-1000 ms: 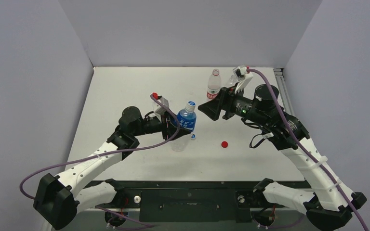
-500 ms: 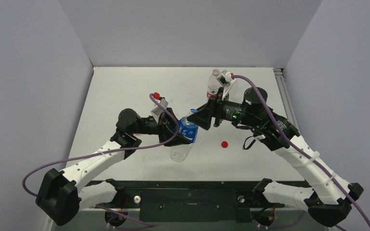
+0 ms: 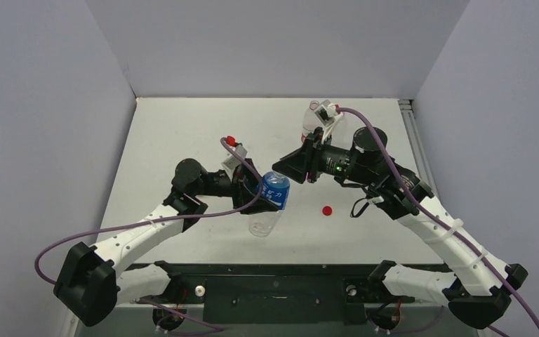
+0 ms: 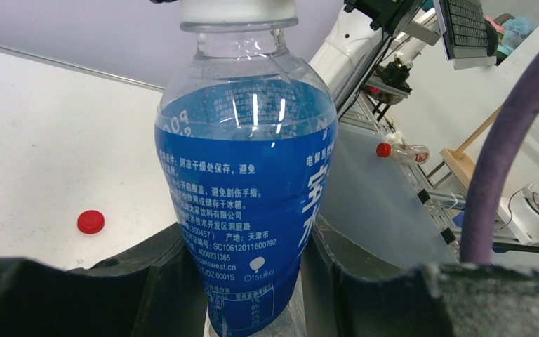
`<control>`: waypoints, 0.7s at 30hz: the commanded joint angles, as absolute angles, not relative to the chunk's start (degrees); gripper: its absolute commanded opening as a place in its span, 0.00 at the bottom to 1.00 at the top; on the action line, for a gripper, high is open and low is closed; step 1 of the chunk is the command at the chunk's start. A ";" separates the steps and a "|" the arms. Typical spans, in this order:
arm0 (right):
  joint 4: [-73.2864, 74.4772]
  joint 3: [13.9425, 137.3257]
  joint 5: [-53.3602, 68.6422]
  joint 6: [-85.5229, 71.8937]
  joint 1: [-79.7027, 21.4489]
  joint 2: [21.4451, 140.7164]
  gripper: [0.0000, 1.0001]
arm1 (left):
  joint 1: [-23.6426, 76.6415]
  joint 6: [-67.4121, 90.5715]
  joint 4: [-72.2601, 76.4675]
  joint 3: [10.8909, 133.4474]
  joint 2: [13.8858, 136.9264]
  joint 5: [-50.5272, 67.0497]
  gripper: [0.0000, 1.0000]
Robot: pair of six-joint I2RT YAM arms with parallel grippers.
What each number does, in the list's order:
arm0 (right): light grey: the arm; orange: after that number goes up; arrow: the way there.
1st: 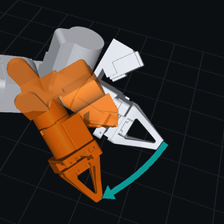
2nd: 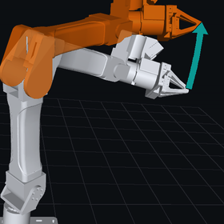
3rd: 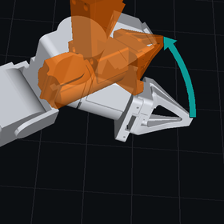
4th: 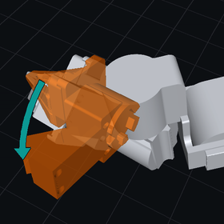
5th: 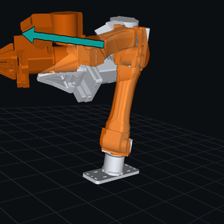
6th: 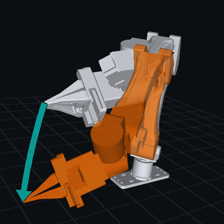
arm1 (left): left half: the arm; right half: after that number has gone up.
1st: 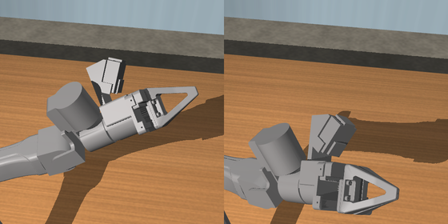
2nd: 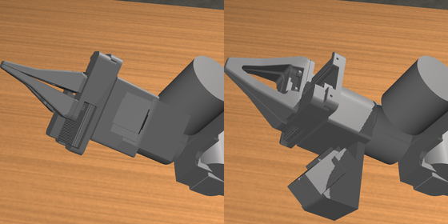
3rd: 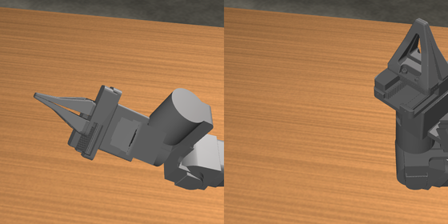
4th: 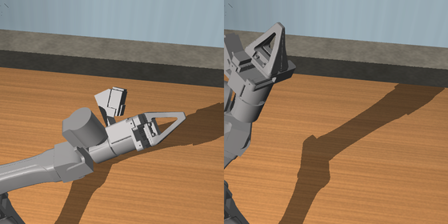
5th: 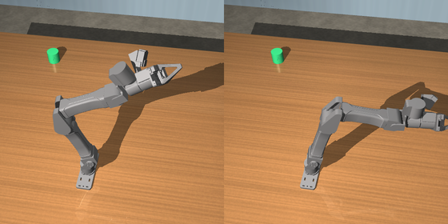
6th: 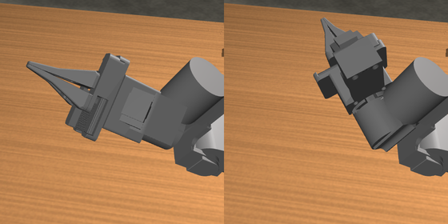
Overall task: Screw on the bottle caps
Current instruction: Screw the bottle cap onto the plastic bottle.
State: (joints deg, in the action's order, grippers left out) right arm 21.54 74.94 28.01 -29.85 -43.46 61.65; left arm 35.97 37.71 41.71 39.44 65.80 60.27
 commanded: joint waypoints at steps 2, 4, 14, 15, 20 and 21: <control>20.75 75.44 25.42 -29.84 -45.02 59.78 0.20 | 36.12 33.69 39.18 41.21 65.22 56.88 0.00; 22.60 75.66 23.21 -29.75 -45.00 59.70 0.13 | 36.15 30.46 34.33 42.19 64.82 53.63 0.00; 37.64 80.26 -3.28 -39.60 -48.80 64.97 0.00 | 50.90 6.53 19.32 42.83 57.12 -8.89 0.00; 39.42 80.74 -7.28 -41.52 -49.95 66.12 0.00 | 52.56 3.61 21.04 42.54 56.78 -13.28 0.00; 41.85 81.56 -16.37 -47.72 -53.23 69.72 0.00 | 63.26 -8.84 28.31 42.75 59.75 -35.41 0.00; 41.73 81.52 -18.13 -49.06 -53.51 70.34 0.00 | 63.98 -9.78 29.86 43.01 60.20 -36.69 0.00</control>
